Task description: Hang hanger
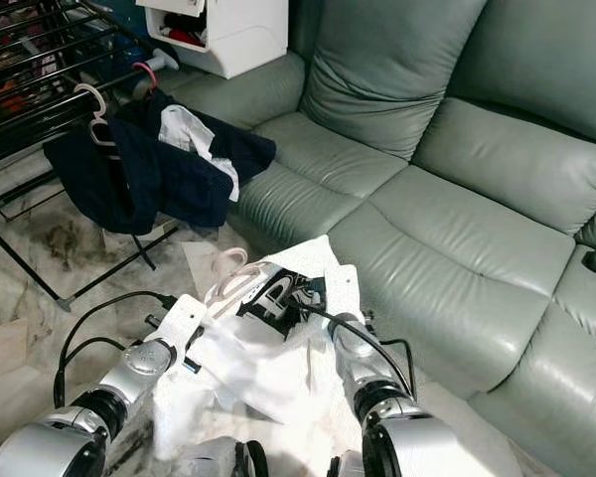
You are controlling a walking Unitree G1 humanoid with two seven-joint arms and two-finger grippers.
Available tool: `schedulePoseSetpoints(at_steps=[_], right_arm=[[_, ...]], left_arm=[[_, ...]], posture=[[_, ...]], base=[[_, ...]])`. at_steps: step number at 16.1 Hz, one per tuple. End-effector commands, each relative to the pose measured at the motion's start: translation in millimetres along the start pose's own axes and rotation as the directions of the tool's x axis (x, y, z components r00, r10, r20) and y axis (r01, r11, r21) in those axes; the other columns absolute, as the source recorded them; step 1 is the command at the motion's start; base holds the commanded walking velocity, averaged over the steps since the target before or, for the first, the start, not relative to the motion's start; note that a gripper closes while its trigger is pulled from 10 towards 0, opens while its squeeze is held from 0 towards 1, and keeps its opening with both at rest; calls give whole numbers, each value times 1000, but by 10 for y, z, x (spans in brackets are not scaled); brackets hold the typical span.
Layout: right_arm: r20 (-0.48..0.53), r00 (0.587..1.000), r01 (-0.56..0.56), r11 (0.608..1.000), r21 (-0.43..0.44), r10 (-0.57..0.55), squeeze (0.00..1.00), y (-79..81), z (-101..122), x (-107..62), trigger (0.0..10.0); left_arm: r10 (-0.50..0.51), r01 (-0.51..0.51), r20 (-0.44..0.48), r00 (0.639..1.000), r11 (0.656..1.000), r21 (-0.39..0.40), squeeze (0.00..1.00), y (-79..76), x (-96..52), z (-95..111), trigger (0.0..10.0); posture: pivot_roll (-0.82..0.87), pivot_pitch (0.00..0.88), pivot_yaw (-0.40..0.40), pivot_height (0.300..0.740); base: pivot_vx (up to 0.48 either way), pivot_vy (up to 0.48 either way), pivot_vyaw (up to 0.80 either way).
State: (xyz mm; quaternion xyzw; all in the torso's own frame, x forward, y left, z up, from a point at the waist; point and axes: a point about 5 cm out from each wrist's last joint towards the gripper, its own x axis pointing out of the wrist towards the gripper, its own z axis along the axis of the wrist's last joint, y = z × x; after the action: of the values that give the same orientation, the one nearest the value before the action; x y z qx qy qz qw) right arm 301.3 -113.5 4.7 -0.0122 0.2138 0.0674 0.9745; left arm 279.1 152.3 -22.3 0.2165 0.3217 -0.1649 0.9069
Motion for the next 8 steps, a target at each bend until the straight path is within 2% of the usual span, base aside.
schedulePoseSetpoints(at_steps=[1, 4, 5, 8], right_arm=[[-40, 999, 9, 1000, 24, -8, 0, 11, -87, -22, 0], [-25, 1000, 9, 998, 58, -7, 0, 9, -93, -33, 0], [-24, 1000, 11, 998, 63, -9, 0, -2, -84, -29, 0], [-17, 1000, -10, 999, 35, 10, 0, 20, -62, -22, 0]], left_arm=[[28, -27, 30, 999, 999, -45, 0, 80, -2, 54, 10000], [60, -56, 53, 997, 996, -73, 0, 123, -8, 75, 10000], [74, -68, 56, 996, 991, -112, 0, 140, -10, 75, 10000], [79, -72, 53, 995, 989, -130, 0, 151, -7, 88, 10000]], posture=[[-59, 0, 91, 740], [-57, 0, 90, 740], [-57, 0, 90, 740], [-56, 0, 91, 740]], base=[[0, 0, 0], [0, 0, 0], [0, 0, 0], [0, 0, 0]])
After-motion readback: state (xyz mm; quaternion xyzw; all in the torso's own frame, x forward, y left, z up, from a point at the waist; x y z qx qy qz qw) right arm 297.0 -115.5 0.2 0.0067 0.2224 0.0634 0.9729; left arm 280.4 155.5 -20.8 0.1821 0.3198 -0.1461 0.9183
